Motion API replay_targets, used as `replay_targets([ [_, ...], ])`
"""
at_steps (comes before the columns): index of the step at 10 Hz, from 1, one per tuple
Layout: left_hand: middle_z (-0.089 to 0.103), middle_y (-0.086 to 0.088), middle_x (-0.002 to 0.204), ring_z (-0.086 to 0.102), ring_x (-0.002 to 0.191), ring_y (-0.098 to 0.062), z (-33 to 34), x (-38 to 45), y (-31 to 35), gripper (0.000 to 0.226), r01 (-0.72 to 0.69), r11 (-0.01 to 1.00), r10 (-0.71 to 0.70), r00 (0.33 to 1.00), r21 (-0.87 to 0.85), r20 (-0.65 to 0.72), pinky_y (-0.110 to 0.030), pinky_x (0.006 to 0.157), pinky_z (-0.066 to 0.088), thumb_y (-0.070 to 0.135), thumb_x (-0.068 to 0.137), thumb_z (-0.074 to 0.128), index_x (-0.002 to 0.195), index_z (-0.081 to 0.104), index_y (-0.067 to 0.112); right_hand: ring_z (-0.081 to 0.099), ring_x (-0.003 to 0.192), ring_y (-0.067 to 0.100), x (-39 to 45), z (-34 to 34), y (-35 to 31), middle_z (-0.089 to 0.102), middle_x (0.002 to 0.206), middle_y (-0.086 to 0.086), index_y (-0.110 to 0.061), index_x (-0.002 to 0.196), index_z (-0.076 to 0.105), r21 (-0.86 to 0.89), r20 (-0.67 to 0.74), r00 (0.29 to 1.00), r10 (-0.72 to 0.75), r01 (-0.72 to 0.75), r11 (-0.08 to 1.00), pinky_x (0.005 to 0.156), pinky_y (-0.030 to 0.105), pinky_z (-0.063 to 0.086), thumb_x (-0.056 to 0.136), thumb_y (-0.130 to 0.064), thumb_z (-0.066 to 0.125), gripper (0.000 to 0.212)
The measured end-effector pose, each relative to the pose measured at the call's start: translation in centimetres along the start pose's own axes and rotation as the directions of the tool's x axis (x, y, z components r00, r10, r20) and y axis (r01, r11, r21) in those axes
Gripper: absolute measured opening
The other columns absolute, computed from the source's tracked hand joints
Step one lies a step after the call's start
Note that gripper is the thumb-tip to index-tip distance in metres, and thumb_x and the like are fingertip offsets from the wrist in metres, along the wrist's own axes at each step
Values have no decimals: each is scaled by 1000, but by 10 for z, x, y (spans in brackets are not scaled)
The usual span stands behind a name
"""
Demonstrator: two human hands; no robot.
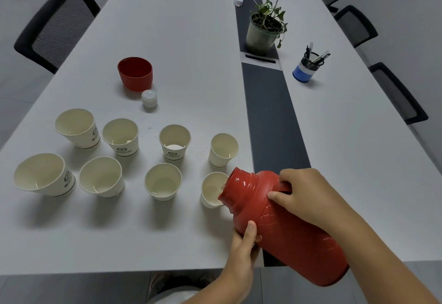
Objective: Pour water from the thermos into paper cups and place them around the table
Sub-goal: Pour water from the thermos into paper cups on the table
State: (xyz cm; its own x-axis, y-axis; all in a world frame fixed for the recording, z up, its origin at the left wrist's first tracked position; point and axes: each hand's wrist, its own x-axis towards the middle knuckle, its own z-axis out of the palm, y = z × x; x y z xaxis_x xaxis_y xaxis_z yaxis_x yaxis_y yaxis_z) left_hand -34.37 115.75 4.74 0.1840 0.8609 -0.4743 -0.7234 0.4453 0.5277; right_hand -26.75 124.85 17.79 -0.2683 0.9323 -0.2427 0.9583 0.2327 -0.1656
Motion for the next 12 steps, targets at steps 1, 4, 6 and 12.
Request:
replay_targets([
  [1,64,1,113,63,99,-8,0,-1,0,46,4,1000,-4,1000,-5,2,-19,77,53,40,71,49,114,46,26,38,51,5,0,0,0,40,55,-10,-26,54,32,-3,8,1000,2,-2,1000,47,16,20,83,-37,58,40],
  [4,61,-2,119,59,107,-12,1,-3,2,50,-1,1000,1,1000,-15,-6,-23,87,51,39,71,48,119,44,25,38,52,4,0,-1,-3,39,56,-10,-26,55,31,-18,22,1000,0,1,1000,47,16,20,83,-38,57,40],
  [6,61,-4,119,58,109,-15,1,-7,2,49,5,1000,-6,1000,-17,-10,-30,96,46,40,70,47,117,45,25,37,52,3,-2,-2,-6,38,57,-11,-27,55,29,-31,39,999,5,-3,1000,47,16,20,84,-38,56,41],
  [12,64,-1,113,60,104,-15,-5,-11,4,43,50,999,-50,999,-10,-13,-28,91,49,39,70,48,111,49,24,35,52,3,-7,1,-10,37,57,-10,-26,55,28,-26,25,999,30,-29,999,46,17,19,83,-39,57,42],
])
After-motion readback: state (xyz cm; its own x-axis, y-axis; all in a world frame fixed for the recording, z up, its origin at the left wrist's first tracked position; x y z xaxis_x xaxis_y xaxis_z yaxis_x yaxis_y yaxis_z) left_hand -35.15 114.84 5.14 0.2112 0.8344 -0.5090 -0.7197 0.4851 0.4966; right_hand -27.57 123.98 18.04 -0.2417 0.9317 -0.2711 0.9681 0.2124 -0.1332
